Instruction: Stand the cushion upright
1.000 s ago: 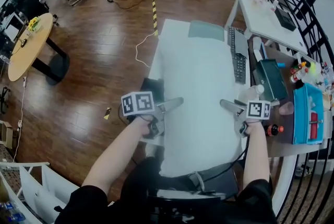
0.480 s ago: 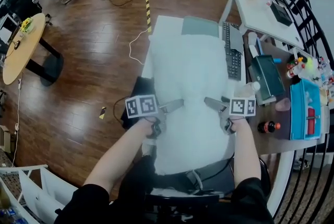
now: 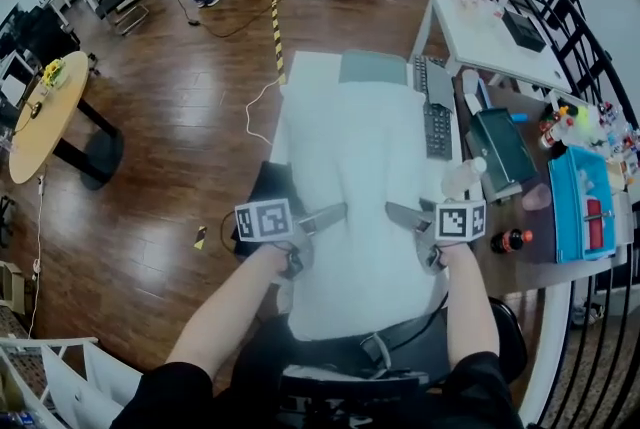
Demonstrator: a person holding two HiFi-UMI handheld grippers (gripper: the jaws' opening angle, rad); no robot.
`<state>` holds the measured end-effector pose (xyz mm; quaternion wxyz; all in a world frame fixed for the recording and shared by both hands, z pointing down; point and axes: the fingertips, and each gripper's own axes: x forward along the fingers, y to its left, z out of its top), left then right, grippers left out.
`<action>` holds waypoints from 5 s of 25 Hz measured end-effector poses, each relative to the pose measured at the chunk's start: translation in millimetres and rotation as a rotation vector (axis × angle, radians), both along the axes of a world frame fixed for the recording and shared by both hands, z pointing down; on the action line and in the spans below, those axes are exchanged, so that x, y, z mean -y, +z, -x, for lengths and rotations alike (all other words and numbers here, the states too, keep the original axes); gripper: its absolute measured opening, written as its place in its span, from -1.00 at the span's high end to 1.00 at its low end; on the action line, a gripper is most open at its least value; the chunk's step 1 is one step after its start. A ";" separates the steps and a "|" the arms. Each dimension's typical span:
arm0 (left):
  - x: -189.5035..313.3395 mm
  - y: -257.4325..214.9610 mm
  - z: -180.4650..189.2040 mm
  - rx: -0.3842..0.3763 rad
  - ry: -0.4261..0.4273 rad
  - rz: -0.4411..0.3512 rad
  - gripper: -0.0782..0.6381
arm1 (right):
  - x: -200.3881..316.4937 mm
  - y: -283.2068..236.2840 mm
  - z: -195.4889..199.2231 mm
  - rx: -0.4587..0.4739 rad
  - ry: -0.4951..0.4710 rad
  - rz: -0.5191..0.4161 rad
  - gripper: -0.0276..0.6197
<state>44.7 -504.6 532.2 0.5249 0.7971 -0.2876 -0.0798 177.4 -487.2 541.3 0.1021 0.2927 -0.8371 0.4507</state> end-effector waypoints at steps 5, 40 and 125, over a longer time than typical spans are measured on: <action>-20.2 -36.5 -0.2 0.005 0.052 -0.126 -0.43 | -26.3 -30.1 7.5 0.099 0.001 -0.071 -0.35; -198.9 -252.7 100.0 -0.309 0.679 -0.874 -0.39 | -255.2 -237.0 137.7 -0.232 0.577 -0.702 -0.34; -461.0 249.7 -432.3 0.204 1.258 -0.812 -0.70 | -587.9 261.9 -347.3 -0.573 0.909 -0.108 -0.55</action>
